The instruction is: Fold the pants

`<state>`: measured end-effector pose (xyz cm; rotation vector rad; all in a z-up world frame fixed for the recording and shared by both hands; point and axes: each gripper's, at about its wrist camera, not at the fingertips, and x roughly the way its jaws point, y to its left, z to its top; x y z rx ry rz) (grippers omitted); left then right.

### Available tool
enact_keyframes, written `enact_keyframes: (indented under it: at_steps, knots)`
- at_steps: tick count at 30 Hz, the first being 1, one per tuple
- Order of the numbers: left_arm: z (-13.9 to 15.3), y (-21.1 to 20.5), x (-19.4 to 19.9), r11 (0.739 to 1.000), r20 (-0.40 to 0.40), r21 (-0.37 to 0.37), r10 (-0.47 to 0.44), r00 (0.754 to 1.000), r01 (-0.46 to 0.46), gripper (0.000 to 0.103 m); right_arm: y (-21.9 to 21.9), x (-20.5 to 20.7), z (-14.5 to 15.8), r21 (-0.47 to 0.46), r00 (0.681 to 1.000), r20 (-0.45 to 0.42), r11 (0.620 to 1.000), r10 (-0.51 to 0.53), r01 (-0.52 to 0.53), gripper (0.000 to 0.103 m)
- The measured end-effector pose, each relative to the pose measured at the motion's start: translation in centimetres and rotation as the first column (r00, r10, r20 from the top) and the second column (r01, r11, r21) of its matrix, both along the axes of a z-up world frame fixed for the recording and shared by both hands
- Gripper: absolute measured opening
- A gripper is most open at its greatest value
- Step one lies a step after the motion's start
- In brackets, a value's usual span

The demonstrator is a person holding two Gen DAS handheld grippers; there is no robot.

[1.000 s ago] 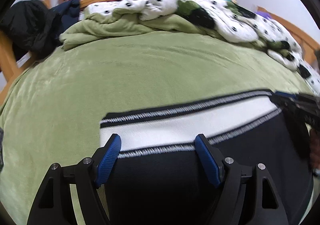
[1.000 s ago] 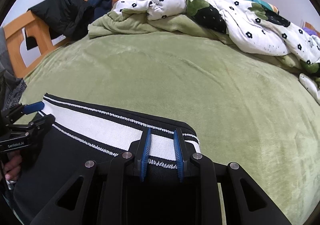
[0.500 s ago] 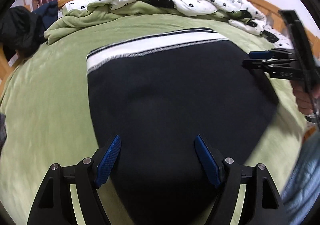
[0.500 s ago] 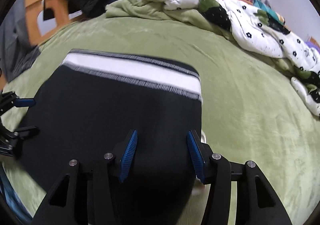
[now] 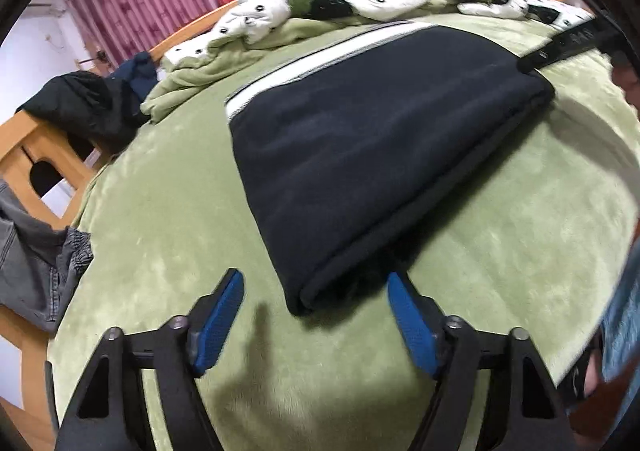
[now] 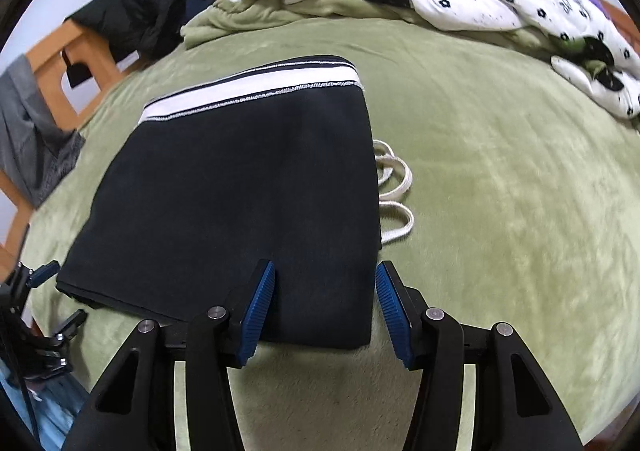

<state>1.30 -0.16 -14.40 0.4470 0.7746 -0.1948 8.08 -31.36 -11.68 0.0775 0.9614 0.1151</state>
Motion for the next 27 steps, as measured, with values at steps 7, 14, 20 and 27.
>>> enact_keyframes:
  at_steps: [7, 14, 20, 27]
  knots:
    - [2.1, 3.6, 1.6, 0.944, -0.066, -0.318, 0.070, 0.995, -0.087, 0.022, 1.2, -0.2, -0.8, 0.011, 1.000, -0.012, 1.000, 0.021, -0.021, 0.053]
    - [0.0, 3.3, 1.2, 0.961, -0.135, -0.260, 0.062, 0.989, -0.096, 0.027, 0.6, -0.4, -0.2, 0.034, 0.999, -0.013, 0.999, 0.041, -0.041, 0.054]
    - [2.7, 5.1, -1.5, 0.919, -0.120, -0.386, 0.034, 0.992, -0.079, 0.034, -0.9, -1.6, 2.9, 0.115, 0.992, 0.125, 0.993, 0.019, -0.034, 0.054]
    - [5.2, 1.0, 2.9, 0.919, -0.067, -0.393, 0.010, 0.998, -0.036, 0.043, 0.8, -0.5, 2.4, 0.075, 0.981, 0.188, 0.995, 0.043, -0.058, 0.054]
